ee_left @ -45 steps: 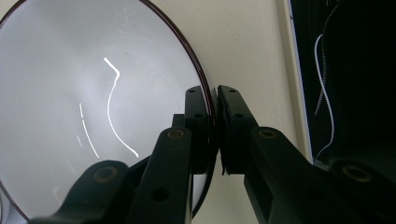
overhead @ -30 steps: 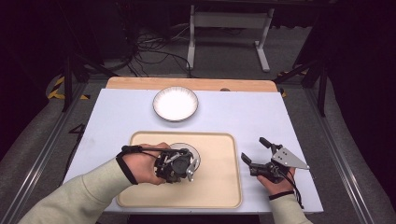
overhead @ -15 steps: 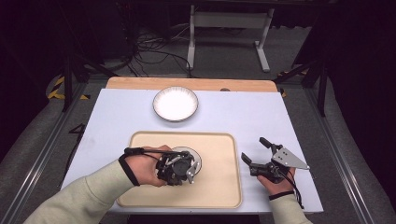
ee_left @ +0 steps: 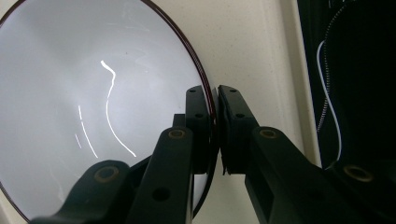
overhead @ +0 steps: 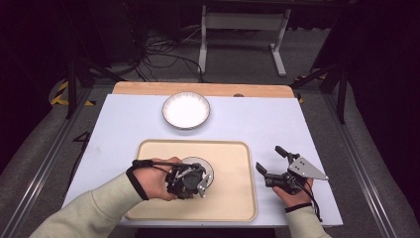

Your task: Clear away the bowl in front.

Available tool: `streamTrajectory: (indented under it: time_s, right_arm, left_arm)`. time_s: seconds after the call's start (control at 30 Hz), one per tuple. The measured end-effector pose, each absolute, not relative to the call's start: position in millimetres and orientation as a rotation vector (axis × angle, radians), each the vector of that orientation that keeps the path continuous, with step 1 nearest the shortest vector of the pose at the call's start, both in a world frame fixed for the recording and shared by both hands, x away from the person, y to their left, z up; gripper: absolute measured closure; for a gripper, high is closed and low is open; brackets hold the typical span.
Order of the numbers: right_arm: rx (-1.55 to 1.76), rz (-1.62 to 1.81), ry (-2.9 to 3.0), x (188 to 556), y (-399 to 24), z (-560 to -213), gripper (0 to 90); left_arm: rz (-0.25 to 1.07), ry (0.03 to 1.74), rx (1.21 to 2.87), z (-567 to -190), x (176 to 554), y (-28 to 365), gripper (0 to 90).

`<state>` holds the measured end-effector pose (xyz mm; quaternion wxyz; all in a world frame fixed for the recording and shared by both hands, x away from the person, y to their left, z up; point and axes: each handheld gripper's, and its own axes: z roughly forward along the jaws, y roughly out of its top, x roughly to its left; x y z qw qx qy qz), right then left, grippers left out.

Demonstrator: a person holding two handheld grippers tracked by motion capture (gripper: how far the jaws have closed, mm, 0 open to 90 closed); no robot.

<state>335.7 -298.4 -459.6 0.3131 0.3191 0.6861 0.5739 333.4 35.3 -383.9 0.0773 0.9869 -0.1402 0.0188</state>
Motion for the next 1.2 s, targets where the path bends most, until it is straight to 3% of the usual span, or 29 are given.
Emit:
streamTrajectory:
  time_s: [1.03, 1.2]
  right_arm:
    - [0.837, 1.505, 1.815, 336, -298, -459, 8.0]
    - [0.836, 1.504, 1.816, 336, -298, -459, 8.0]
  left_arm:
    - [-0.041, -0.358, 2.97, -398, 334, 39, 78.6]
    - [-0.071, -0.343, 2.977, -400, 334, 39, 70.4]
